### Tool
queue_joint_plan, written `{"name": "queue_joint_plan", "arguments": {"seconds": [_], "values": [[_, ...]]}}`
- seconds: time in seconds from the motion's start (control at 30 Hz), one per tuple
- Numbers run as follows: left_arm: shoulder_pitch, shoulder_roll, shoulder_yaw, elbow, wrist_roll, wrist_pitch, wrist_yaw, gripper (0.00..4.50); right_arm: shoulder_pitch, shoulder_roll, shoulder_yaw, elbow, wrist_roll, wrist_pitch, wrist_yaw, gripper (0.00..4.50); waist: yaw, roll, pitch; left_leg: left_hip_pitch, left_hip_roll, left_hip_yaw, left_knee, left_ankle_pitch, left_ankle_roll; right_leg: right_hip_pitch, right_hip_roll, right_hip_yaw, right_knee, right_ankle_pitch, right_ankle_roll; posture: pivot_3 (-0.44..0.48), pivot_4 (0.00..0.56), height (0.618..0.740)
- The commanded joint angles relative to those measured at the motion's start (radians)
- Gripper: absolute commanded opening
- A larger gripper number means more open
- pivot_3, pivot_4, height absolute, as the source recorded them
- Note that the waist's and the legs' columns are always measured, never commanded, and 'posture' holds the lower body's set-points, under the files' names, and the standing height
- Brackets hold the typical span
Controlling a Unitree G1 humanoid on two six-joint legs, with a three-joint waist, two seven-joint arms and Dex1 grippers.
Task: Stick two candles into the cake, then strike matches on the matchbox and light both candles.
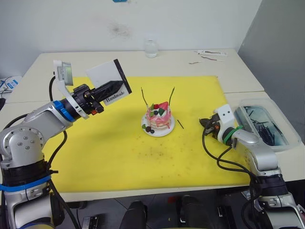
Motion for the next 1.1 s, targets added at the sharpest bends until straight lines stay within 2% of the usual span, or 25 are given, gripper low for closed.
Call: {"name": "queue_joint_plan", "arguments": {"seconds": [0.03, 0.13, 0.27, 0.33, 0.43, 0.6, 0.7, 0.87, 0.97, 1.1], "values": [[-0.015, -0.005, 0.017, -0.051, -0.034, -0.003, 0.019, 0.00, 0.009, 0.002, -0.041, -0.005, 0.017, -0.009, -0.006, 0.04, 0.000, 0.000, 0.000, 0.000, 0.000, 0.000, 0.000, 0.000, 0.000, 0.000, 0.000, 0.000, 0.000, 0.000, 0.000, 0.000, 0.150, 0.740], [-0.020, -0.009, 0.015, -0.061, -0.048, 0.003, 0.032, 0.00, 0.009, -0.006, -0.061, -0.030, 0.032, -0.006, 0.001, 0.04, 0.000, 0.000, 0.000, 0.000, 0.000, 0.000, 0.000, 0.000, 0.000, 0.000, 0.000, 0.000, 0.000, 0.000, 0.000, 0.000, 0.150, 0.740], [-0.071, 0.019, 0.001, -0.068, -0.112, 0.061, 0.052, 0.00, -0.006, -0.155, -0.025, -0.165, 0.023, -0.054, 0.139, 0.04, 0.003, 0.001, 0.001, -0.002, 0.000, 0.000, 0.002, 0.000, 0.000, -0.001, 0.000, 0.000, 0.000, 0.000, 0.000, 0.000, 0.150, 0.740], [-0.108, 0.031, -0.018, -0.050, -0.119, 0.088, 0.060, 0.00, -0.062, -0.227, -0.006, -0.242, 0.057, -0.036, 0.219, 0.04, 0.001, 0.001, 0.001, -0.003, 0.000, 0.000, 0.004, 0.000, 0.000, -0.001, 0.000, 0.000, 0.000, 0.000, 0.001, 0.000, 0.150, 0.740], [-0.155, 0.033, -0.059, -0.033, -0.112, 0.126, 0.075, 0.00, -0.197, -0.268, -0.002, -0.318, 0.124, 0.033, 0.277, 0.04, -0.009, 0.001, 0.001, -0.002, 0.000, 0.000, 0.005, 0.000, 0.000, -0.001, 0.000, 0.000, 0.000, 0.001, 0.001, 0.000, 0.150, 0.740], [-0.217, -0.021, -0.106, 0.005, -0.109, 0.136, 0.108, 0.00, -0.448, -0.255, 0.105, -0.321, 0.061, -0.019, 0.301, 0.04, -0.007, 0.001, 0.001, 0.002, 0.003, -0.001, 0.005, 0.000, 0.000, 0.003, 0.004, -0.001, 0.000, 0.002, 0.000, 0.000, 0.150, 0.740], [-0.235, -0.057, -0.121, 0.022, -0.103, 0.138, 0.131, 0.00, -0.522, -0.225, 0.172, -0.293, -0.025, -0.102, 0.277, 0.04, -0.003, 0.001, 0.001, 0.002, 0.002, -0.001, 0.005, 0.000, 0.000, 0.004, 0.004, 0.000, -0.001, 0.002, 0.000, 0.000, 0.150, 0.740], [-0.243, -0.099, -0.125, 0.032, -0.113, 0.145, 0.154, 0.00, -0.544, -0.204, 0.214, -0.257, -0.115, -0.197, 0.265, 0.04, 0.002, 0.001, 0.001, 0.000, 0.001, -0.001, 0.006, 0.000, -0.001, 0.003, 0.002, 0.000, -0.002, 0.003, -0.001, 0.000, 0.150, 0.740], [-0.248, -0.114, -0.129, 0.041, -0.105, 0.143, 0.154, 0.00, -0.547, -0.188, 0.216, -0.244, -0.134, -0.219, 0.267, 0.04, 0.002, 0.001, 0.001, -0.007, 0.001, -0.001, 0.010, 0.002, -0.004, -0.001, 0.002, 0.000, -0.001, 0.005, -0.004, 0.000, 0.150, 0.740], [-0.254, -0.129, -0.128, 0.050, -0.109, 0.147, 0.160, 0.00, -0.551, -0.167, 0.213, -0.247, -0.144, -0.241, 0.276, 0.04, 0.002, 0.001, 0.001, -0.007, 0.001, -0.001, 0.010, 0.002, -0.004, -0.001, 0.002, 0.000, -0.001, 0.005, -0.004, 0.000, 0.150, 0.740]]}}
